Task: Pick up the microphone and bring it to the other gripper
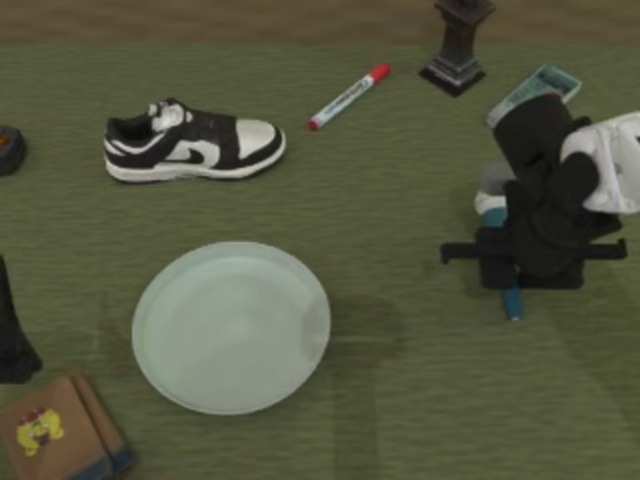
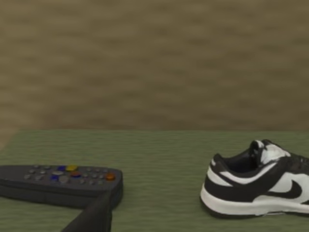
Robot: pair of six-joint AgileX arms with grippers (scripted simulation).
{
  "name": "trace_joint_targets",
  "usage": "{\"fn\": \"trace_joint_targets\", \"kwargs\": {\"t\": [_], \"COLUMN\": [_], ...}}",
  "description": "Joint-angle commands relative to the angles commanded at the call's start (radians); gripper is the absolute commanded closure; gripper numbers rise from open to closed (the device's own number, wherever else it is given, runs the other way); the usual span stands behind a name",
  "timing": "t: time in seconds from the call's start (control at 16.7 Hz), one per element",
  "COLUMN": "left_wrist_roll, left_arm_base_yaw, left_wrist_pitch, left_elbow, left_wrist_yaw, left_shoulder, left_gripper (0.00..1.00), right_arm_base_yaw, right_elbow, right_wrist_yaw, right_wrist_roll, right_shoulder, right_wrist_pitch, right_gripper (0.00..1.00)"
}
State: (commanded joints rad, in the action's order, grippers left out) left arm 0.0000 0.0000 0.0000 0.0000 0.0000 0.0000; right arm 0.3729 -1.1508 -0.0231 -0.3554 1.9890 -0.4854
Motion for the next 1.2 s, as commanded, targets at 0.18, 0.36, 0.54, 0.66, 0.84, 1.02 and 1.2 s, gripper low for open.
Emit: {"fn": "trace_joint_targets", "kwargs": {"t": [0.18, 0.36, 0.54, 0.66, 0.84, 1.02, 1.2], "left_wrist_roll": [0.000, 0.000, 0.000, 0.000, 0.000, 0.000, 0.000], "left_arm_base_yaw": [0.000, 0.000, 0.000, 0.000, 0.000, 0.000, 0.000], "left_wrist_pitch": [0.000, 0.000, 0.000, 0.000, 0.000, 0.000, 0.000], "left_elbow": [0.000, 0.000, 0.000, 0.000, 0.000, 0.000, 0.000], "left_wrist_yaw": [0.000, 0.000, 0.000, 0.000, 0.000, 0.000, 0.000], "left_shoulder": [0.000, 0.000, 0.000, 0.000, 0.000, 0.000, 0.000], "left_gripper": [0.00, 0.00, 0.00, 0.00, 0.00, 0.00, 0.00], "right_arm_base_yaw": [0.001, 0.000, -0.003, -0.005, -0.009, -0.013, -0.015], "right_elbow": [0.042, 0.106, 0.185, 0.239, 0.309, 0.357, 0.377], "right_wrist_yaw": [0.059, 0.137, 0.223, 0.280, 0.355, 0.410, 0.433], "right_wrist_roll": [0.045, 0.102, 0.167, 0.210, 0.270, 0.317, 0.338], "right_shoulder": [-0.036, -0.084, -0.145, -0.192, -0.264, -0.329, -0.362], "right_wrist_pitch": [0.177, 0.421, 0.705, 0.893, 1.135, 1.287, 1.346], "right_gripper": [1.00, 1.00, 1.00, 1.00, 1.00, 1.00, 1.00]}}
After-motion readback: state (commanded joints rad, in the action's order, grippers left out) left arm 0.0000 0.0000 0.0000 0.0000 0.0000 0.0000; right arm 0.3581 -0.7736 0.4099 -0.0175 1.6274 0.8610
